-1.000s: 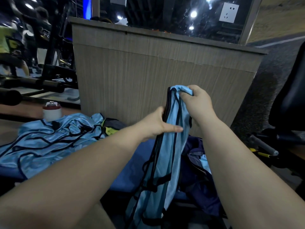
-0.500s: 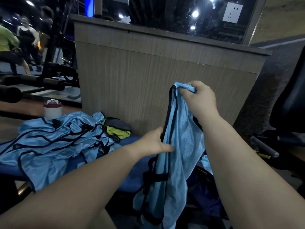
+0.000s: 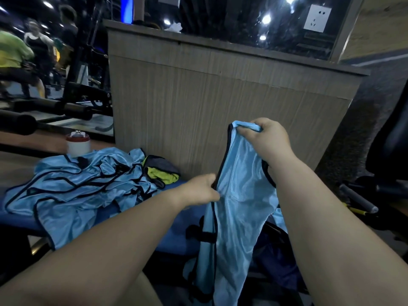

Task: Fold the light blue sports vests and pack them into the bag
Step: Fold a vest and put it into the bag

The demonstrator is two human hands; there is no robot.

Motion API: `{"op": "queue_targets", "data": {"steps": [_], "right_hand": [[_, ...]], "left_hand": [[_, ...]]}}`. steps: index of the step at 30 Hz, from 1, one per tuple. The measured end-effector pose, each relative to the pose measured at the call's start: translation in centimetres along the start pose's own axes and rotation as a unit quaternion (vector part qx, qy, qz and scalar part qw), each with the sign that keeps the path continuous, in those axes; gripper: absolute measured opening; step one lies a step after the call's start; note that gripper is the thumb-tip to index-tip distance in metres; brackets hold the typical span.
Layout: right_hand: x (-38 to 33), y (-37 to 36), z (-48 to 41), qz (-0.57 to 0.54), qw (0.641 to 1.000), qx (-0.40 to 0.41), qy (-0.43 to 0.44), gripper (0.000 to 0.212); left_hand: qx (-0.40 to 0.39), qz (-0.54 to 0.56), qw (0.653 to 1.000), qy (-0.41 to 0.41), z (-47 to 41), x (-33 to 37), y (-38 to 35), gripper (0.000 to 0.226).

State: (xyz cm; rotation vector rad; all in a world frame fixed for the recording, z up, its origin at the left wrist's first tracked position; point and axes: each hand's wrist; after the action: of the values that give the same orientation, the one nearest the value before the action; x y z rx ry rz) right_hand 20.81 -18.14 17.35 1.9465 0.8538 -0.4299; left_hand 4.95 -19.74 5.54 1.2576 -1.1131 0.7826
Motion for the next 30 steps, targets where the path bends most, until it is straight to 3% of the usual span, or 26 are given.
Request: {"op": "queue_targets", "data": {"steps": [8, 10, 12, 14, 15, 17, 19, 20, 23, 26, 30], "right_hand": [[3.6, 0.4, -0.8, 0.027, 0.993, 0.058, -0.102, 0.027], [4.5, 0.6, -0.8, 0.084, 0.988, 0.05, -0.118, 0.021], [5.0, 0.4, -0.4, 0.217, 0.972, 0.021, -0.088, 0.022], [4.9, -0.1, 0.1, 0.305, 0.952, -0.002, 0.008, 0.047], [4.4, -0.4, 0.5, 0.299, 0.952, -0.013, 0.067, 0.052], [3.4, -0.9, 1.0, 0.171, 0.972, -0.092, 0.133, 0.047], [2.9, -1.4, 1.7, 0.007, 0.965, -0.245, 0.089, 0.048], [3.0, -1.7, 1.8, -0.024, 0.953, -0.291, 0.075, 0.057], [4.0, -2.3, 1.7, 0.001, 0.952, -0.299, 0.071, 0.064], [4.6, -2.1, 1.6, -0.006, 0.949, -0.314, 0.034, 0.042], [4.9, -1.7, 1.6, 0.011, 0.949, -0.316, 0.006, 0.029]], "left_hand": [[-0.034, 0.125, 0.991, 0.036, 0.3, 0.0, 1.5, 0.011], [-0.034, 0.157, 0.987, 0.025, 0.2, 0.3, 1.7, 0.018], [-0.031, 0.166, 0.986, 0.019, 0.0, 0.8, 1.6, 0.023], [-0.033, 0.17, 0.985, 0.004, -0.3, 1.3, 1.3, 0.021], [-0.038, 0.171, 0.985, -0.004, -0.4, 1.6, 1.1, 0.019], [-0.043, 0.165, 0.985, -0.024, -0.6, 2.2, 0.8, 0.019], [-0.058, 0.166, 0.983, -0.047, -0.6, 2.9, 0.6, 0.024], [-0.072, 0.168, 0.981, -0.056, -0.4, 3.3, 0.6, 0.026], [-0.104, 0.145, 0.982, -0.064, -0.2, 4.1, 1.0, 0.012], [-0.096, 0.141, 0.983, -0.061, -0.2, 4.0, 1.6, 0.009], [-0.077, 0.143, 0.986, -0.044, -0.2, 3.4, 2.2, 0.03]]}}
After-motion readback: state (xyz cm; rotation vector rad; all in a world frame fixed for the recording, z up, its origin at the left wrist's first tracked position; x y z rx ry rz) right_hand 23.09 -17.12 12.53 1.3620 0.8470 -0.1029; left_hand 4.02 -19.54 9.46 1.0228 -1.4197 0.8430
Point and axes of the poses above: each hand's wrist, its own z-axis away from the middle knuckle, its own y-axis out of the back of the hand, x = y × z, and after that the axes turned 10 degrees about z, right-handed
